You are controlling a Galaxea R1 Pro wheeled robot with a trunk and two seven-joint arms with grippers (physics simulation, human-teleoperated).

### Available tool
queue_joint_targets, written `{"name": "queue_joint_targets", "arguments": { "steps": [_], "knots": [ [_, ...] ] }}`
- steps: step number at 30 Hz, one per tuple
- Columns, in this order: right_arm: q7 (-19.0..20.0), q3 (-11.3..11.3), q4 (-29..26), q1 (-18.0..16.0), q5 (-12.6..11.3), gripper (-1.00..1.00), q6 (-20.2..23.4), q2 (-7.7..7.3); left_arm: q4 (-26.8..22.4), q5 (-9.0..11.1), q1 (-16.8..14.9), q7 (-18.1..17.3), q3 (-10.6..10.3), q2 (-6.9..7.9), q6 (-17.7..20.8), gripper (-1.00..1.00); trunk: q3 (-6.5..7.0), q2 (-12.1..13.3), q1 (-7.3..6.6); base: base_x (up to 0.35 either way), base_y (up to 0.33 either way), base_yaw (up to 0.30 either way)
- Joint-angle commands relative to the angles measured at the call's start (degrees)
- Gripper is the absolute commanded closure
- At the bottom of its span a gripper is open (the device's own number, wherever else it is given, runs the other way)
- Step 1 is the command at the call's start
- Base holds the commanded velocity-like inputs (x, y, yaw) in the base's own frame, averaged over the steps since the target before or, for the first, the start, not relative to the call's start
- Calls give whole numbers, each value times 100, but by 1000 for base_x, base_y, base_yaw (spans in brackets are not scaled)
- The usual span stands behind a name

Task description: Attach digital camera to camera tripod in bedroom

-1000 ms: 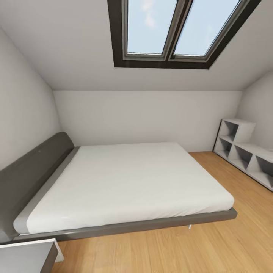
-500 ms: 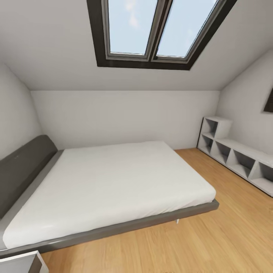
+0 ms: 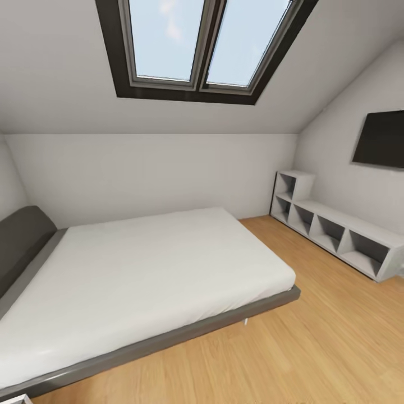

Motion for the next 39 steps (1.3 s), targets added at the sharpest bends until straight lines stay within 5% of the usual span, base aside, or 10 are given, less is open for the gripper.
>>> {"name": "queue_joint_targets", "arguments": {
  "steps": [1, 39],
  "knots": [
    [-2, -3, 7, -5, 24, -100, -20, -1, -5, 37, 2, -1, 15, -1, -10, -100, -5, -3, 0, 0, 0, -243],
    [-2, 24, 7, -3, 31, -100, -20, 0, -9, 37, 1, 0, 22, -1, -10, -100, -5, -3, 0, 0, 0, -243]
  ]
}}
